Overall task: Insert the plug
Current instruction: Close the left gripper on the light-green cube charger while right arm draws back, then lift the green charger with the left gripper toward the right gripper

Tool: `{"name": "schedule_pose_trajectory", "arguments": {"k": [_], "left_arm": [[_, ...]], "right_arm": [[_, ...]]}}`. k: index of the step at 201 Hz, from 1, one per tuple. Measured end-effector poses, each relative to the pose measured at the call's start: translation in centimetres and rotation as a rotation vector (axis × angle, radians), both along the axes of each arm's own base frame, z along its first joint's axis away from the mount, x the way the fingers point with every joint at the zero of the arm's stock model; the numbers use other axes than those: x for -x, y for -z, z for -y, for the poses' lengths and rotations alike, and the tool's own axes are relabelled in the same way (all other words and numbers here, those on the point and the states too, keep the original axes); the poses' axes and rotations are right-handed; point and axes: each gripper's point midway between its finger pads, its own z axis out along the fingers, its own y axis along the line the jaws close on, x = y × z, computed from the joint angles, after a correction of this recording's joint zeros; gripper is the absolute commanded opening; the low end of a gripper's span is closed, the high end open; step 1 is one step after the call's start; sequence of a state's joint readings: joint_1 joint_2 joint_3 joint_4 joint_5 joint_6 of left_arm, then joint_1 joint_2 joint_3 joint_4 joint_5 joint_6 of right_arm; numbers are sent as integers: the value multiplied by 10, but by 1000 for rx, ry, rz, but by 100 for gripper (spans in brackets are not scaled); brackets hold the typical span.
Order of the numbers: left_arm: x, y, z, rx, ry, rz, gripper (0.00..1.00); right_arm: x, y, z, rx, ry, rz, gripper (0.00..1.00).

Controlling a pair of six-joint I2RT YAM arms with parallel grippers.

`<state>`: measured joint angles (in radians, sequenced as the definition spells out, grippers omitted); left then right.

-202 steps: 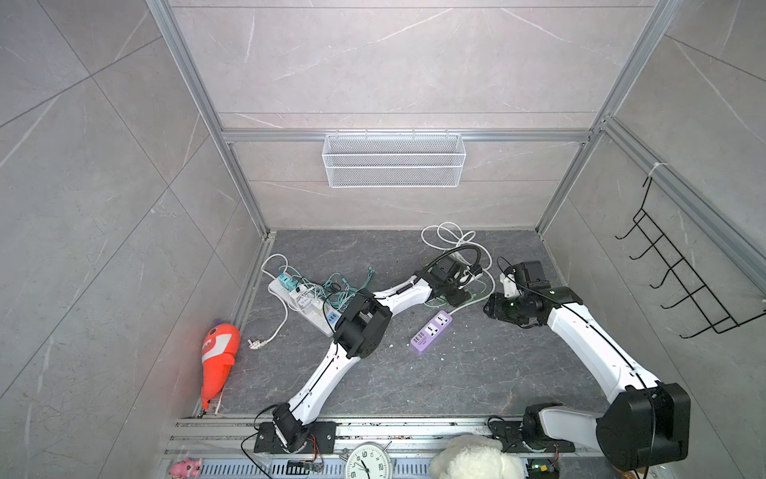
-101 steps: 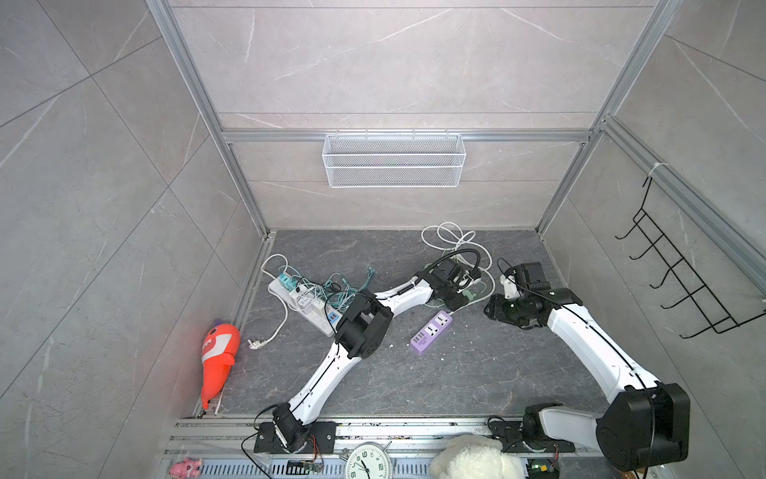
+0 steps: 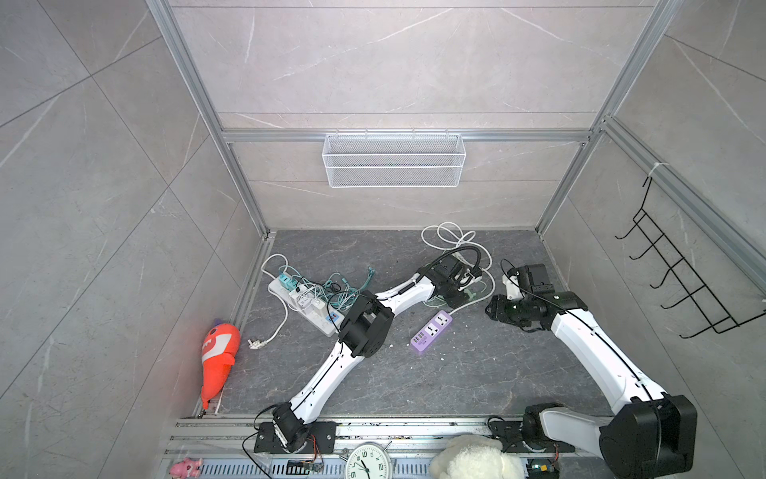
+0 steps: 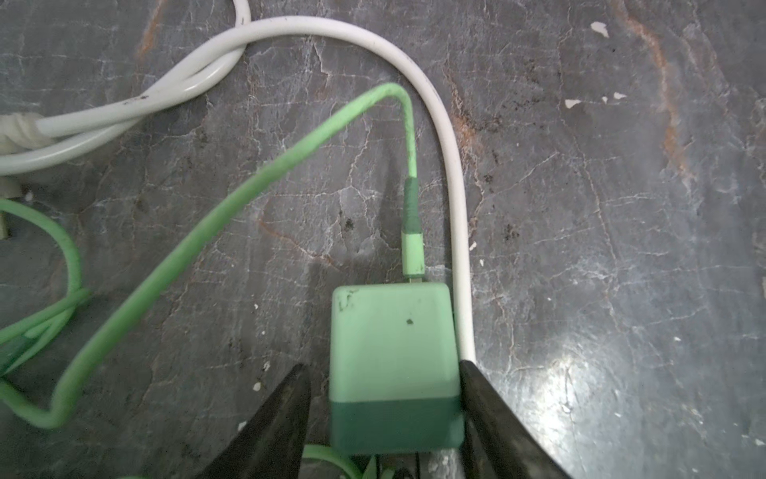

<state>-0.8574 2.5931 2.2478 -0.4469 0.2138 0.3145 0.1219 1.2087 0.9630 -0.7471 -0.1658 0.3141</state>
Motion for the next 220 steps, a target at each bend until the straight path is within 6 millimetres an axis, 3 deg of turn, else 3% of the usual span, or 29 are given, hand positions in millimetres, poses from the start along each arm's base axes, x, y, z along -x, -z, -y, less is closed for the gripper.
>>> {"name": "schedule_pose_trajectory", "arguments": {"k": [14,54,95,121,142,192,205,220], "left_arm": [[1,1,-1,-3,2,-6,38],[2,1,-1,-3,4,-8,23],[1,0,-1,7,7,6,19],[9,-8,-22,26,-15,1,19],[15,-41,-49,98,-54,15,19],[13,-186,-107,443,-170,260,17],[23,-204,-117,523,-184,297,17],[37,-211,-126,607,-194,319,17]], "right_arm": [[1,0,0,0,0,2,51],[1,-1,0,0,0,3,50],[6,-7,1,-9,12,28,50],[14,-18,1,-36,33,72,48],[23,-24,-5,-88,32,93,47],[30,-28,-36,-329,17,118,46],[29,-28,-47,-410,21,127,46],[26,-28,-59,-492,22,133,47]]}}
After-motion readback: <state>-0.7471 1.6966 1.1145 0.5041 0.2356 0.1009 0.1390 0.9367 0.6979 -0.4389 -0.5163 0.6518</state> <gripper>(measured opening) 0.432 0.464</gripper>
